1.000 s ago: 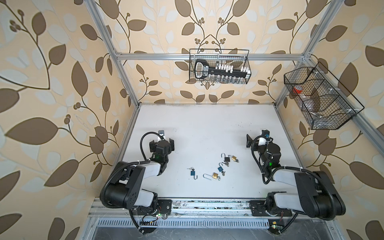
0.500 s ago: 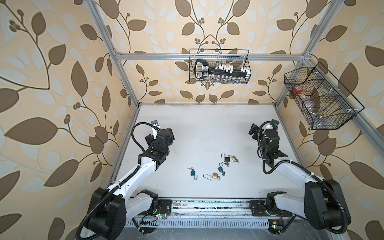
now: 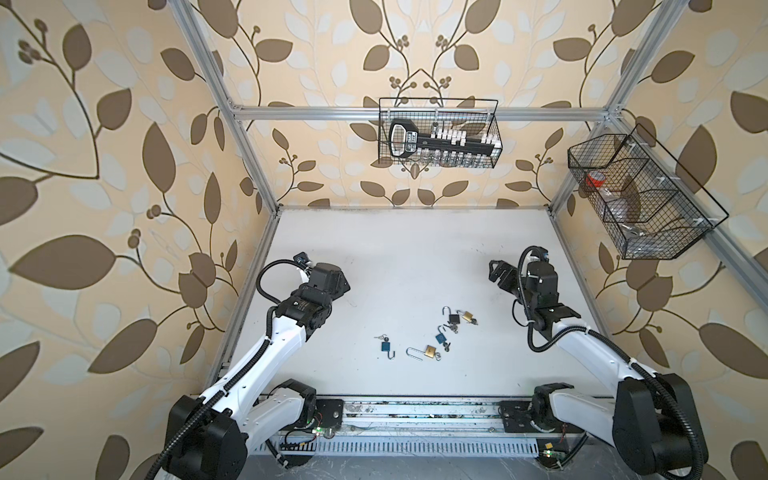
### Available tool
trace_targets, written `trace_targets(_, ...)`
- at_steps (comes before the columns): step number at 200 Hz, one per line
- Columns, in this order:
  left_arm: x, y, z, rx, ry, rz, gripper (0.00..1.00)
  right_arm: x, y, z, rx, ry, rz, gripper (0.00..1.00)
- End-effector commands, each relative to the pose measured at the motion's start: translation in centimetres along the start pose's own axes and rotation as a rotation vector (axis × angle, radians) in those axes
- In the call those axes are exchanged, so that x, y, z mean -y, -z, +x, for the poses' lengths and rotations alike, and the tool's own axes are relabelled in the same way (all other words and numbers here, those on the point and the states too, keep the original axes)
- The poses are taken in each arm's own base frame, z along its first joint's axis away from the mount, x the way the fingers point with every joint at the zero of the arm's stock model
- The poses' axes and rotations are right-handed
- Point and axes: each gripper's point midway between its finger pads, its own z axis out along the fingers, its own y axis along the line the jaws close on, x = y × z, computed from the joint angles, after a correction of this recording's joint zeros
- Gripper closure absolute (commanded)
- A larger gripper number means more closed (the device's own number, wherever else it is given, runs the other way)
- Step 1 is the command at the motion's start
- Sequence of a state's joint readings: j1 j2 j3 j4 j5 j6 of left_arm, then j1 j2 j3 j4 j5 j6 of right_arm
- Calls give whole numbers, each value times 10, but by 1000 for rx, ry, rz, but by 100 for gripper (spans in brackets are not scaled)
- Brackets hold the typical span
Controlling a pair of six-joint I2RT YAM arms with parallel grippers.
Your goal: Lock with the key
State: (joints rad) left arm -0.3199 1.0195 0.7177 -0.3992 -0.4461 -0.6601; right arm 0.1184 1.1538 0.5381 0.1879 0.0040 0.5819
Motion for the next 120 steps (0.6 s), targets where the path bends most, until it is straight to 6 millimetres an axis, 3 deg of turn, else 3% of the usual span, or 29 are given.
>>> trace_targets(1,7,5,4,-7,7,78,1,-21,-1,36,-152,23,-122,1)
trace_targets(25,22,6,18,-67,-42,174,1,-55,4,70,-285,118,-291,1)
trace_targets(80,62,15,56,-243,-150,298,1,-115,26,142,-463,407,-420,6)
trace_targets(120,106,37,84,-311,-237,552,1,-117,42,182,-590,528,-368,18)
